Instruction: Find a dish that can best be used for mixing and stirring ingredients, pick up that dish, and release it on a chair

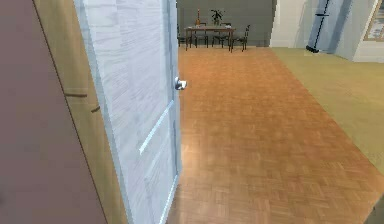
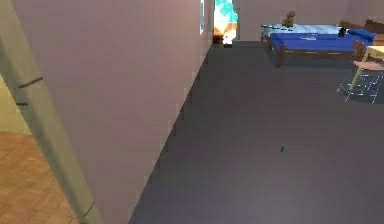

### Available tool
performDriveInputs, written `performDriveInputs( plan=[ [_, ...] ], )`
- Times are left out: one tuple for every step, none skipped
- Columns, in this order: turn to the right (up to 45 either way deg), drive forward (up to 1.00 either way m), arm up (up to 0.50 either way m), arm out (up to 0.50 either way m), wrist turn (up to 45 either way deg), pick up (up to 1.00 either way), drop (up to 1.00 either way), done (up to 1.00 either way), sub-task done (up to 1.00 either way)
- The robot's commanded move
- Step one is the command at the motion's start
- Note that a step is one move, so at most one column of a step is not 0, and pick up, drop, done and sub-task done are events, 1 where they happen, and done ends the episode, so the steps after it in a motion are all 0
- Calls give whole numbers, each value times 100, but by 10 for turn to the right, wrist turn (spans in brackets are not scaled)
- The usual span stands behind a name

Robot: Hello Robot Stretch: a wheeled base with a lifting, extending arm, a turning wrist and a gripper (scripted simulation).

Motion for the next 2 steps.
performDriveInputs(
  plan=[
    [60, 0, 0, 0, 0, 0, 0, 0, 0],
    [0, 75, 0, 0, 0, 0, 0, 0, 0]
  ],
)
